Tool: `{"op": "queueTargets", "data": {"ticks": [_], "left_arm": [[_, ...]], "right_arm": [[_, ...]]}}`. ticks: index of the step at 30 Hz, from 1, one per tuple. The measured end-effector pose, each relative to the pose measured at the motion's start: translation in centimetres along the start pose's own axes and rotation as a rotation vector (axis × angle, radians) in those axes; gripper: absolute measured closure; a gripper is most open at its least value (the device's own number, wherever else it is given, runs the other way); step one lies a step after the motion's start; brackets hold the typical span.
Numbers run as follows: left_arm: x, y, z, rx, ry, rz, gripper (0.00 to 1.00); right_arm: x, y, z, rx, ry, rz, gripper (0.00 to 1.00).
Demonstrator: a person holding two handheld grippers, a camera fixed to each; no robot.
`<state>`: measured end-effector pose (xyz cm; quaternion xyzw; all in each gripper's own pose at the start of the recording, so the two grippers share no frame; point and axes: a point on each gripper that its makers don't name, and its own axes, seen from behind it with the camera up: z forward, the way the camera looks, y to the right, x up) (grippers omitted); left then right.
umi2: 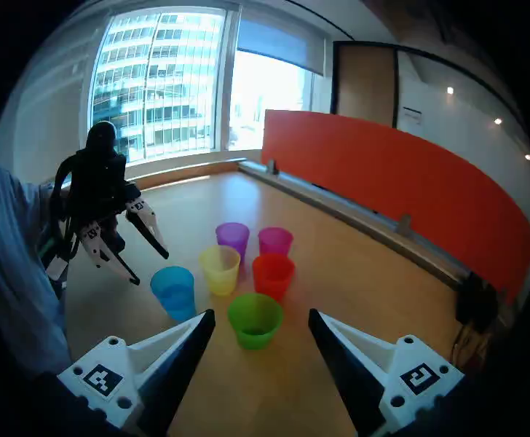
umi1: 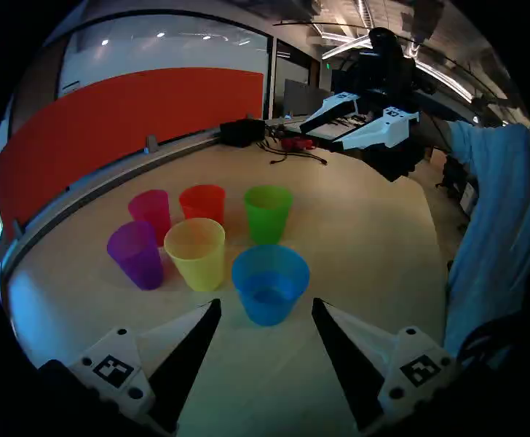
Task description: Pour water
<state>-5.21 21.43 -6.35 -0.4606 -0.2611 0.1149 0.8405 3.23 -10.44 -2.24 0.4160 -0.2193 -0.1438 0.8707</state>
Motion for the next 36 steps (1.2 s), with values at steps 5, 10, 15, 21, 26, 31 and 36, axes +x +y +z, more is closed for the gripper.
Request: {"op": "queueTargets", "data": {"ticks": [5, 10, 15, 21, 26, 31, 36], "left_arm": [[-0.2, 0.2, 1.3, -0.017, -0.016, 0.003, 0.07], [-0.1, 0.4, 2.6, -0.028, -0.022, 0.004, 0.07], [0.1, 0.5, 3.7, -0.034, -0.028, 0.005, 0.07], [0.3, 0.5, 4.8, -0.041, -0.025, 0.000, 0.07], [0.5, 0.5, 5.5, -0.047, -0.024, 0.001, 0.07], [0.7, 0.6, 5.8, -0.052, -0.018, 0.000, 0.07], [0.7, 0.6, 6.1, -0.049, -0.015, 0.000, 0.07]], "right_arm": [[-0.5, 0.2, 0.3, -0.003, -0.011, -0.006, 0.00], [-0.6, 0.3, 0.5, 0.001, -0.012, -0.001, 0.00], [-0.8, 0.5, 0.7, 0.001, -0.015, 0.003, 0.00], [-1.1, 1.0, 0.8, -0.001, -0.018, 0.008, 0.00], [-1.3, 1.3, 0.9, -0.002, -0.020, 0.013, 0.00], [-1.5, 1.5, 1.1, -0.002, -0.024, 0.017, 0.00], [-1.6, 1.7, 1.3, -0.001, -0.024, 0.021, 0.00]]}}
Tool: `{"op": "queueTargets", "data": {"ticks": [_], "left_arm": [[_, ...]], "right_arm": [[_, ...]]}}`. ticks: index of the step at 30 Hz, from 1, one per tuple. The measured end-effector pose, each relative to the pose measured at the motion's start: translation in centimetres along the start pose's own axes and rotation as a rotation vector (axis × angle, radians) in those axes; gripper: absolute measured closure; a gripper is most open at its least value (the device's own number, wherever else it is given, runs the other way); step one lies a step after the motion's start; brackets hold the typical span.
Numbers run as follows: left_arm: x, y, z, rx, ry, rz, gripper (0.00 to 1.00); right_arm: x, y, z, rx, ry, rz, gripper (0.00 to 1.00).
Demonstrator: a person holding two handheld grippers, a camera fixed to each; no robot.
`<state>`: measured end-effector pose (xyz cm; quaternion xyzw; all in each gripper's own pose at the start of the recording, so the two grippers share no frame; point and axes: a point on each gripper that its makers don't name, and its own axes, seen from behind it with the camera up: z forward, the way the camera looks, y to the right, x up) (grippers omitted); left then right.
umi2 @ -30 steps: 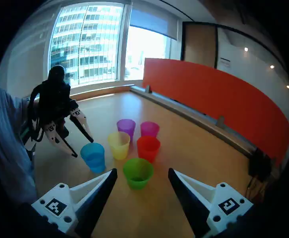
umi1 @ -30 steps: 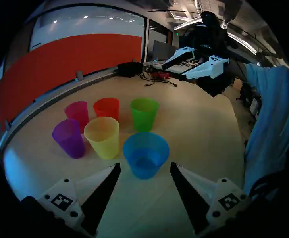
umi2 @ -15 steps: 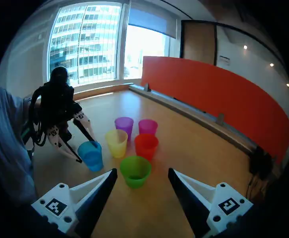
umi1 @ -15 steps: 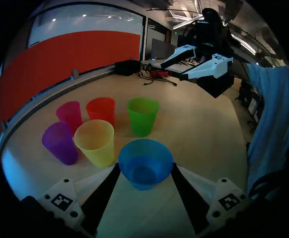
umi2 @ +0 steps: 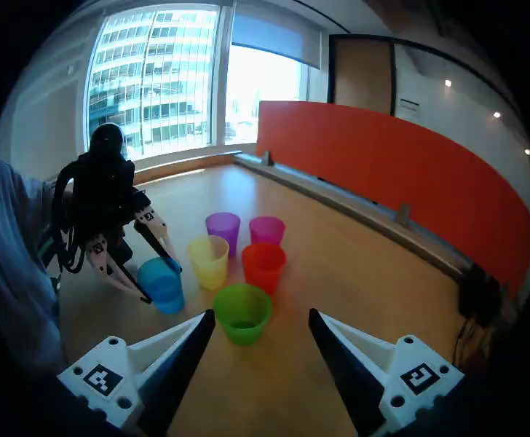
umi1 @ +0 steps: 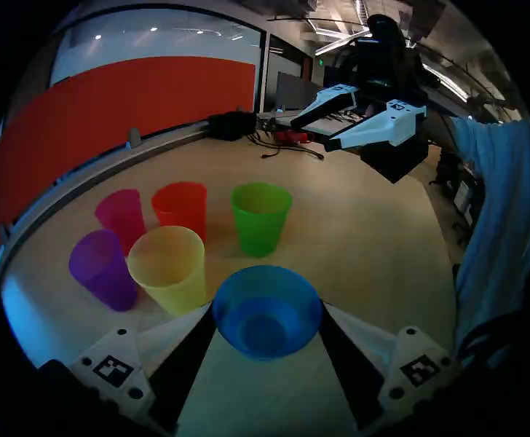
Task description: Pour water
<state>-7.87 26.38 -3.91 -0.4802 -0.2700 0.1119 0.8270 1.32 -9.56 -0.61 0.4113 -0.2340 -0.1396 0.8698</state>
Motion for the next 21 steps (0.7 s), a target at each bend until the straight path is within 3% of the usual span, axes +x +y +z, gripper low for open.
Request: {"op": "queueTargets", "data": {"ticks": [21], "left_arm": [[0.35, 0.02, -0.33, 0.014, 0.006, 0.027, 0.12]], "right_arm": [[-0.41, 0.03, 0.55, 0.007, -0.006, 0.006, 0.00]]}}
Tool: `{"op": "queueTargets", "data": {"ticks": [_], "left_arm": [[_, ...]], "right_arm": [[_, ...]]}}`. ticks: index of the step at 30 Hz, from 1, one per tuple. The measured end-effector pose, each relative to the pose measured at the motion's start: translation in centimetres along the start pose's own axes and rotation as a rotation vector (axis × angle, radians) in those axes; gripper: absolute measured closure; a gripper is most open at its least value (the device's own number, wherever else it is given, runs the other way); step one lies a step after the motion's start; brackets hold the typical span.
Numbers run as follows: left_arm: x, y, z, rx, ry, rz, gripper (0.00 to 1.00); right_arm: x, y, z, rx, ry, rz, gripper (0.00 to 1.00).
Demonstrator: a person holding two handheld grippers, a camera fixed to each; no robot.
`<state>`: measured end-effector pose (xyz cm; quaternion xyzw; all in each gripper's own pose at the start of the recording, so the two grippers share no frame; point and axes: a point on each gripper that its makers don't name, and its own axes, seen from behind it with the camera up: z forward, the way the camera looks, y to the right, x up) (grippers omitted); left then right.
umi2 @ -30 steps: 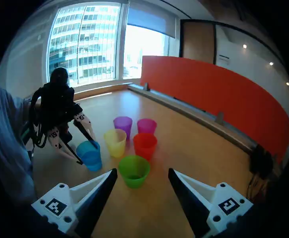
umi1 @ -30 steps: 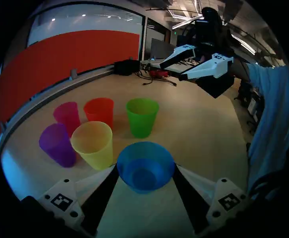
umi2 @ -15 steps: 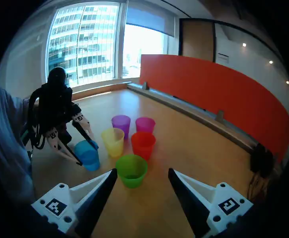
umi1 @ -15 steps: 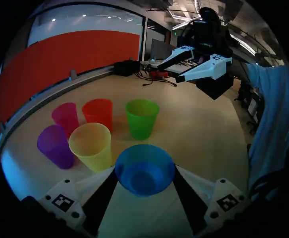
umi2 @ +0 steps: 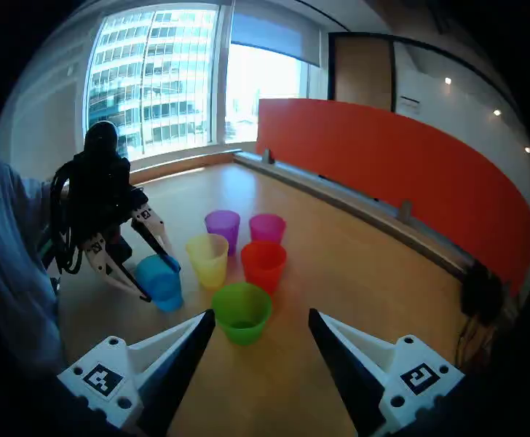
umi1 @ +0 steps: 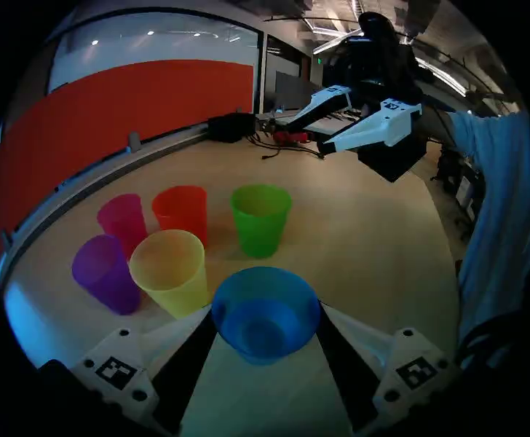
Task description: Pour water
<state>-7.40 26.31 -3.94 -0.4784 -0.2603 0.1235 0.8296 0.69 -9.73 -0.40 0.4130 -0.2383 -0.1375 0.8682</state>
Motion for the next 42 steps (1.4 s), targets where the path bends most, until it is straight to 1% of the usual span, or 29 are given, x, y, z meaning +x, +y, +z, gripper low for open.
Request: {"op": "queueTargets", "data": {"ticks": [5, 14, 17, 23, 32, 42], "left_arm": [[0.9, -0.2, -0.9, 0.008, 0.022, 0.001, 0.12], [2.2, -1.1, -3.1, 0.033, 0.056, -0.005, 0.12], [2.5, -1.7, -3.8, 0.051, 0.070, -0.003, 0.12], [3.0, -2.5, -5.0, 0.080, 0.089, -0.006, 0.12], [3.6, -3.5, -6.6, 0.110, 0.122, -0.026, 0.12], [4.4, -4.9, -8.7, 0.159, 0.159, -0.041, 0.12]], "right_arm": [[0.0, -0.2, 0.3, 0.003, -0.001, 0.001, 0.00], [-0.3, -0.8, 1.2, 0.016, -0.009, -0.004, 0.00], [-0.5, -1.2, 1.6, 0.024, -0.012, -0.003, 0.00], [-1.3, -1.7, 2.8, 0.035, -0.024, 0.001, 0.00], [-2.7, -2.3, 4.9, 0.050, -0.050, -0.005, 0.00], [-4.1, -2.6, 6.7, 0.049, -0.075, -0.012, 0.00]]}}
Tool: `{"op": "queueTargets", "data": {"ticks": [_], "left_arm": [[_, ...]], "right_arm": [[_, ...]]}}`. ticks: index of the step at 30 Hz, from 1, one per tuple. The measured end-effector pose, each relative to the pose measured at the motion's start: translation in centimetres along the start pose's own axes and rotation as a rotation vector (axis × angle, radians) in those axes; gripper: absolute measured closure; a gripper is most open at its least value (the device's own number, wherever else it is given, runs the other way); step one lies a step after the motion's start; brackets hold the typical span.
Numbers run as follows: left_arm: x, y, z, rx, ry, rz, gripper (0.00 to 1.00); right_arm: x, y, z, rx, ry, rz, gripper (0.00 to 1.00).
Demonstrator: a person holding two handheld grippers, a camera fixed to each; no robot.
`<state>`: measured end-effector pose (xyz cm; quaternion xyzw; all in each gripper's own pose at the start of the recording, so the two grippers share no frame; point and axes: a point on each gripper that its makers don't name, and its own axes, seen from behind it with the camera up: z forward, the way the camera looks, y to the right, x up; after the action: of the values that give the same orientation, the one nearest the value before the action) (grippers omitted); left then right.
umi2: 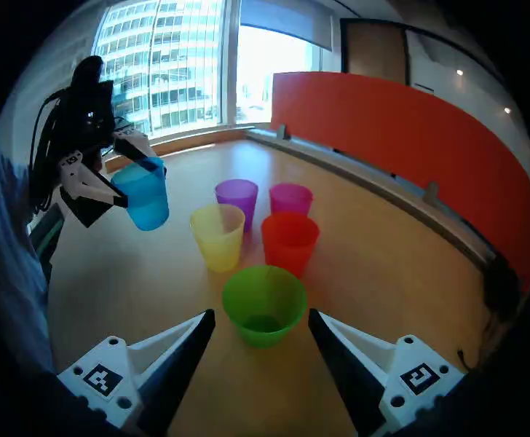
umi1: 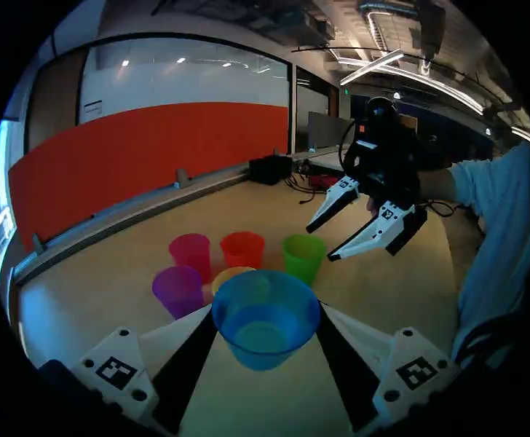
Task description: Pour water
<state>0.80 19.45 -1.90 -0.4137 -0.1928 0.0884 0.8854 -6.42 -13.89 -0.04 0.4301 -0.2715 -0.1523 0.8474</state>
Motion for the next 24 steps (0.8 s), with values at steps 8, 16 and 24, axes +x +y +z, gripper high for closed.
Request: {"op": "queueTargets", "data": {"ticks": [8, 16, 24], "left_arm": [[0.7, -1.4, -1.2, 0.039, 0.021, -0.010, 0.12], [0.9, -2.6, -2.2, 0.077, 0.031, -0.015, 0.12], [1.1, -3.1, -2.9, 0.095, 0.038, -0.019, 0.12]], "right_arm": [[-0.7, 0.3, 1.7, -0.009, -0.016, 0.004, 0.00], [-0.8, 0.4, 3.1, -0.011, -0.020, -0.007, 0.00], [-0.7, 0.5, 3.8, -0.016, -0.017, -0.012, 0.00]]}}
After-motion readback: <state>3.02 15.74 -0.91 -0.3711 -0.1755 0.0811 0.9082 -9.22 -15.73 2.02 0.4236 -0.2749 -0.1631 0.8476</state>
